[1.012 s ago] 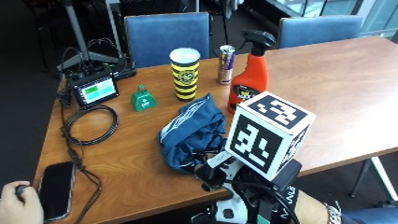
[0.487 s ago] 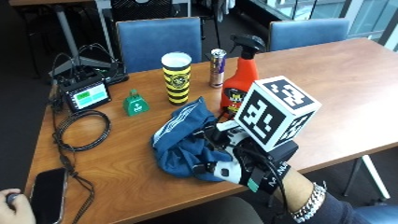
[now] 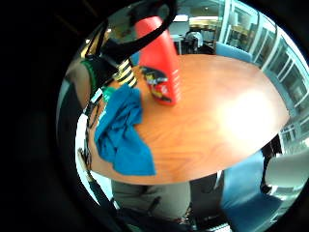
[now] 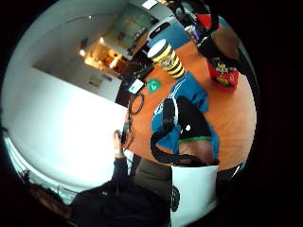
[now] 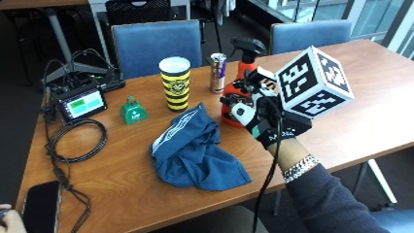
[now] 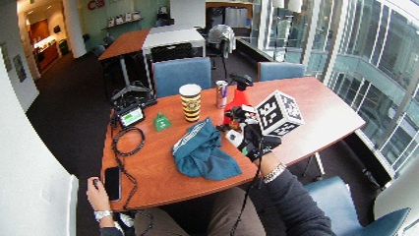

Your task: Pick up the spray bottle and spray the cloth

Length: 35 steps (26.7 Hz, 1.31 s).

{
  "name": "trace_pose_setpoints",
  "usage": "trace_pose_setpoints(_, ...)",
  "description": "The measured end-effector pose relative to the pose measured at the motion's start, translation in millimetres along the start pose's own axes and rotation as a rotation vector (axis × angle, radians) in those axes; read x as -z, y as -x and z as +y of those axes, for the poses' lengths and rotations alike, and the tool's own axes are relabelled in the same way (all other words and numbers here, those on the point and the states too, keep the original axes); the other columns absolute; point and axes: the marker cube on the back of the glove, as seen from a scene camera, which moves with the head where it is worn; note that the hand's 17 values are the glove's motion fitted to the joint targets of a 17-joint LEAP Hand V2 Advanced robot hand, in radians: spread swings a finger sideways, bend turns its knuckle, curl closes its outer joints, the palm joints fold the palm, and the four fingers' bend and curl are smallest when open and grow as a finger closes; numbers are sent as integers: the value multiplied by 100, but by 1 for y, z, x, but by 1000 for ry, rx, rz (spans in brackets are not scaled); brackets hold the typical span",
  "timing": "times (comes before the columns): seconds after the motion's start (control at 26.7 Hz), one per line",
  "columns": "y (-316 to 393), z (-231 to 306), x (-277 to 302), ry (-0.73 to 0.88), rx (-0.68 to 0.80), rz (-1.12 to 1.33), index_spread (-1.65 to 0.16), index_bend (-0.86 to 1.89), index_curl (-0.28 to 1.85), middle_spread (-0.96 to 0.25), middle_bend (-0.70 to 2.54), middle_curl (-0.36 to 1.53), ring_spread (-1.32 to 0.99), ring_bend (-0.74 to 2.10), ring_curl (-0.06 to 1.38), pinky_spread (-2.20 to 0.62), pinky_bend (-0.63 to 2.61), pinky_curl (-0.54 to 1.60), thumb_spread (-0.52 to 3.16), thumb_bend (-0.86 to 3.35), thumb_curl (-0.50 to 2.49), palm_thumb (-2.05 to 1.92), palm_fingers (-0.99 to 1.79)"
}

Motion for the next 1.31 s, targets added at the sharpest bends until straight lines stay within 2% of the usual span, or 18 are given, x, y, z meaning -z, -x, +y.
trace_pose_setpoints(0.22, -24, -30, 1, -212, -164, -119, -34, 14, 32, -10, 29, 34, -7, 41, 31, 14, 17, 23, 110, 12, 33, 70, 96)
trace_pose_setpoints(0.37, -45, -41, 3, -260, -257, -195, -33, 16, 33, -14, 32, 37, -9, 42, 32, 9, 16, 23, 101, 11, 37, 77, 105)
trace_pose_setpoints(0.64, -73, -60, -5, -101, -396, -382, -31, 18, 37, -18, 38, 42, -13, 42, 36, 3, 16, 24, 86, 6, 42, 84, 108)
trace_pose_setpoints(0.82, -78, -76, -12, 26, -396, -501, -31, 10, 36, -19, 34, 42, -14, 44, 38, 3, 18, 26, 84, 4, 45, 87, 95)
trace_pose_setpoints(0.94, -79, -82, -16, 94, -394, -553, -32, 16, 36, -19, 31, 42, -15, 42, 38, 5, 14, 26, 82, 4, 46, 92, 88)
trace_pose_setpoints(1.31, -68, -90, -25, 182, -396, -698, -36, 21, 39, -23, 34, 42, -19, 37, 36, 11, 9, 20, 73, -1, 51, 100, 93)
